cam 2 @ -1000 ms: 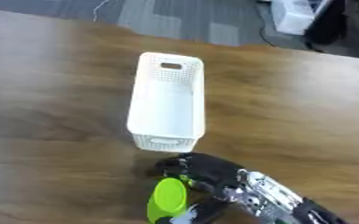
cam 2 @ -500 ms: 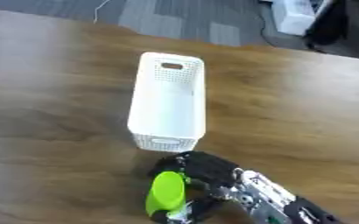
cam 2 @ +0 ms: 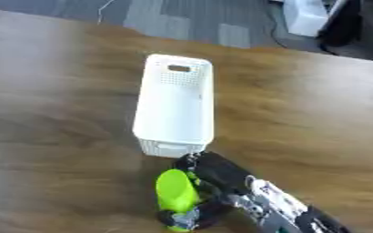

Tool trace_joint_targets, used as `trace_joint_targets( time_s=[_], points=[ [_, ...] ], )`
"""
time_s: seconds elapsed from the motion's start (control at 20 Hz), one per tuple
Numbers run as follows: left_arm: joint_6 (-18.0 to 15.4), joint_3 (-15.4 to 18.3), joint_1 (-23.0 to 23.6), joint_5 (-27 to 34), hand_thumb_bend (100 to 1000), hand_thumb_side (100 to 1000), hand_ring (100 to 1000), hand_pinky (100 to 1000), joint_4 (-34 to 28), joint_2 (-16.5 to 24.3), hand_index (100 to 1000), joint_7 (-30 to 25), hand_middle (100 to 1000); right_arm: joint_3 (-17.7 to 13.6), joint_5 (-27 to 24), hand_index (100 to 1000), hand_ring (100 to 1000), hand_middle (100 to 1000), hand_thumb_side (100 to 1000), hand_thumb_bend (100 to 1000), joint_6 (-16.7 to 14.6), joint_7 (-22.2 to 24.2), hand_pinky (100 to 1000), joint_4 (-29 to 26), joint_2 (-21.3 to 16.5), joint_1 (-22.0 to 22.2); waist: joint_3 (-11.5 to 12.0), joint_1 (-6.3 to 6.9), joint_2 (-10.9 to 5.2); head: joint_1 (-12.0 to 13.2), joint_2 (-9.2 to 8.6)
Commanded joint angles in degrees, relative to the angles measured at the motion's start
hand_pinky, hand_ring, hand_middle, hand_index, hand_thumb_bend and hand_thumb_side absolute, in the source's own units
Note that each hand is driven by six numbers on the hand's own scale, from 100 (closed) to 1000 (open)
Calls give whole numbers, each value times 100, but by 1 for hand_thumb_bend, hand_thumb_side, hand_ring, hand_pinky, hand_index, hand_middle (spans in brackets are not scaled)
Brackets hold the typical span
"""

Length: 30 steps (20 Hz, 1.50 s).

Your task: Pick up objects on the table and place them in the box.

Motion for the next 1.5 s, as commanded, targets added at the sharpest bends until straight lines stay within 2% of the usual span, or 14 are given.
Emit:
trace_joint_targets(
  time_s=[0.05, 0.15, 0.2, 0.25, 0.3, 0.35, 0.5, 0.55, 0.7, 0.8, 1.25, 1.5],
  points=[
    [5, 65, -73, 34, 569, 1000, 513, 468, -84, 143, 700, 21, 693, -97, 261, 100, 100, 100, 894, 381, -509, -1281, 100, -163, -64, 23, -9, 36, -58, -7, -6],
    [6, 68, -85, 40, 571, 1000, 513, 467, -84, 140, 700, 21, 692, -94, 292, 100, 100, 100, 841, 373, -663, -1785, 100, 14, 34, 163, -6, 42, -58, -9, -6],
    [6, 71, -93, 46, 571, 1000, 513, 467, -84, 140, 700, 24, 692, -109, 253, 100, 100, 100, 851, 374, -692, -1927, 100, 112, 101, 231, -2, 46, -59, -15, -6],
    [6, 76, -98, 50, 571, 1000, 514, 467, -84, 140, 700, 26, 692, -139, 172, 100, 100, 100, 815, 368, -692, -2036, 100, 200, 180, 299, -1, 50, -59, -7, -6],
    [6, 79, -99, 52, 571, 1000, 514, 467, -84, 141, 700, 28, 692, -179, 46, 100, 100, 100, 829, 370, -669, -2118, 100, 281, 264, 357, 1, 53, -62, -1, -6],
    [6, 83, -99, 54, 571, 1000, 514, 468, -84, 141, 700, 28, 692, -215, -79, 100, 100, 100, 802, 365, -641, -2171, 100, 350, 338, 409, -1, 57, -61, 10, -6],
    [2, 87, -93, 54, 571, 1000, 514, 468, -84, 140, 699, 29, 692, -315, -868, 100, 100, 100, 806, 327, -443, -2308, 100, 614, 612, 551, 6, 66, -71, 10, -6],
    [2, 88, -90, 54, 571, 1000, 514, 468, -84, 140, 699, 30, 692, -339, -1096, 100, 100, 100, 808, 352, -417, -2298, 100, 646, 650, 554, 6, 68, -73, 14, -6],
    [-4, 85, -73, 48, 570, 1000, 514, 468, -84, 139, 699, 27, 692, -489, -1803, 100, 100, 100, 810, 349, -317, -2214, 100, 656, 741, 535, 2, 80, -78, 50, -6],
    [-2, 90, -63, 44, 570, 1000, 515, 468, -84, 140, 699, 31, 692, -635, -2054, 100, 100, 100, 804, 349, -245, -2144, 100, 518, 702, 505, -4, 82, -84, 50, -6],
    [6, 114, -49, 34, 573, 1000, 516, 470, -84, 159, 699, 68, 691, -1270, -2408, 100, 100, 100, 784, 357, 335, -1988, 100, -452, 79, 429, -6, 72, -118, 16, -6],
    [1, 121, -47, 35, 573, 1000, 517, 471, -84, 167, 699, 86, 691, -1555, -2425, 100, 100, 100, 766, 368, 654, -1851, 100, -864, -244, 356, 3, 71, -135, -11, -6]
  ],
)
